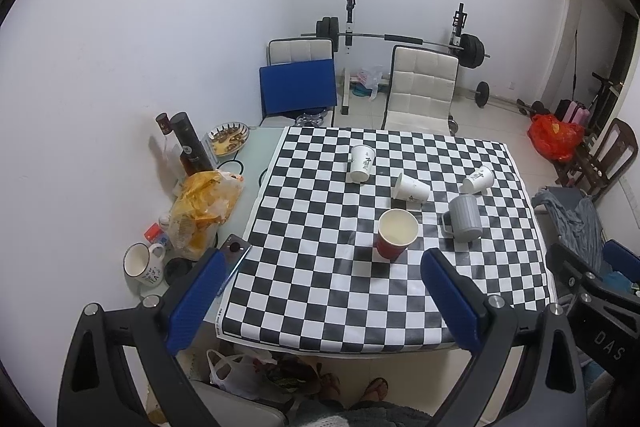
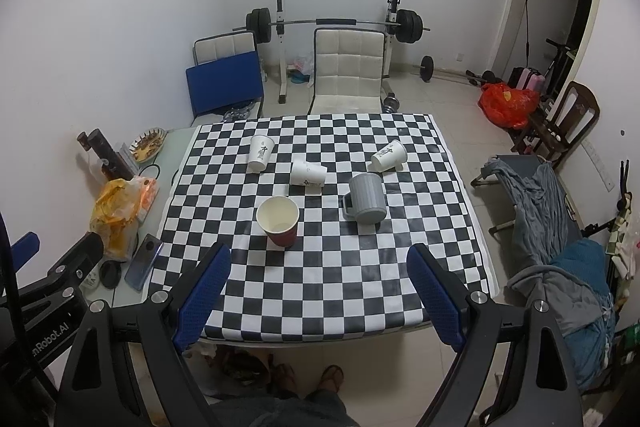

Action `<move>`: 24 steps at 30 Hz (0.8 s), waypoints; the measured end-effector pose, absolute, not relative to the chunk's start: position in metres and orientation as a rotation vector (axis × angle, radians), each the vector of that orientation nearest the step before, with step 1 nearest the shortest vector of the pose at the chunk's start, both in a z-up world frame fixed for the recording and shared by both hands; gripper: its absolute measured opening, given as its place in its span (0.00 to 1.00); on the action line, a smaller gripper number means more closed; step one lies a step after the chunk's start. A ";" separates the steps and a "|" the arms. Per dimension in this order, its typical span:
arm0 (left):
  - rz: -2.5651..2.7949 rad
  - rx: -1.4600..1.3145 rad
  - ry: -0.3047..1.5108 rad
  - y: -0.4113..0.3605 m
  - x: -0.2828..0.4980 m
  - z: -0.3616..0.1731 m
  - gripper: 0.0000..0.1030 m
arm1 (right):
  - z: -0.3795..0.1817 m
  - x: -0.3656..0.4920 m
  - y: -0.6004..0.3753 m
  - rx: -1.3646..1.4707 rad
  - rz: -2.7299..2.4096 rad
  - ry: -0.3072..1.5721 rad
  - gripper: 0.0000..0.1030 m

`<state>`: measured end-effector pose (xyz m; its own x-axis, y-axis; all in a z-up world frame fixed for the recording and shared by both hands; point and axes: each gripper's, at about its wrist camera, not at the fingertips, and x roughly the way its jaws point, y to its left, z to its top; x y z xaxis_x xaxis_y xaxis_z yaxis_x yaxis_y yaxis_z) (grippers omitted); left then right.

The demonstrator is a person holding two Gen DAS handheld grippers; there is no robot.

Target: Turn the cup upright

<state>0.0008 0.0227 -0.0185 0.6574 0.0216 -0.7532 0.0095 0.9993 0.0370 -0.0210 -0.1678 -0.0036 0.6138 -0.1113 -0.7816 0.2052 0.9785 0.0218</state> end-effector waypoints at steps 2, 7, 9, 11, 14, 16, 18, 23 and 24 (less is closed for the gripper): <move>0.008 0.037 0.852 0.023 0.002 -0.018 0.97 | -0.004 -0.021 -0.168 0.111 -0.181 0.893 0.88; 0.012 0.034 0.850 0.024 0.002 -0.017 0.97 | -0.004 -0.023 -0.167 0.112 -0.181 0.894 0.88; 0.012 0.036 0.848 0.023 0.002 -0.016 0.97 | -0.004 -0.022 -0.167 0.110 -0.184 0.893 0.88; 0.012 0.036 0.849 0.023 0.002 -0.017 0.97 | -0.004 -0.023 -0.167 0.111 -0.183 0.893 0.88; 0.012 0.036 0.849 0.023 0.002 -0.017 0.97 | -0.004 -0.023 -0.167 0.111 -0.183 0.892 0.88; 0.012 0.035 0.849 0.023 0.002 -0.016 0.97 | -0.004 -0.022 -0.167 0.109 -0.183 0.892 0.88; 0.012 0.034 0.853 0.023 0.003 -0.015 0.97 | -0.004 -0.021 -0.166 0.107 -0.183 0.893 0.88; 0.012 0.029 0.860 0.024 0.009 -0.012 0.97 | -0.003 -0.021 -0.166 0.110 -0.181 0.896 0.88; 0.010 0.028 0.860 0.024 0.008 -0.013 0.97 | -0.003 -0.021 -0.165 0.112 -0.179 0.896 0.88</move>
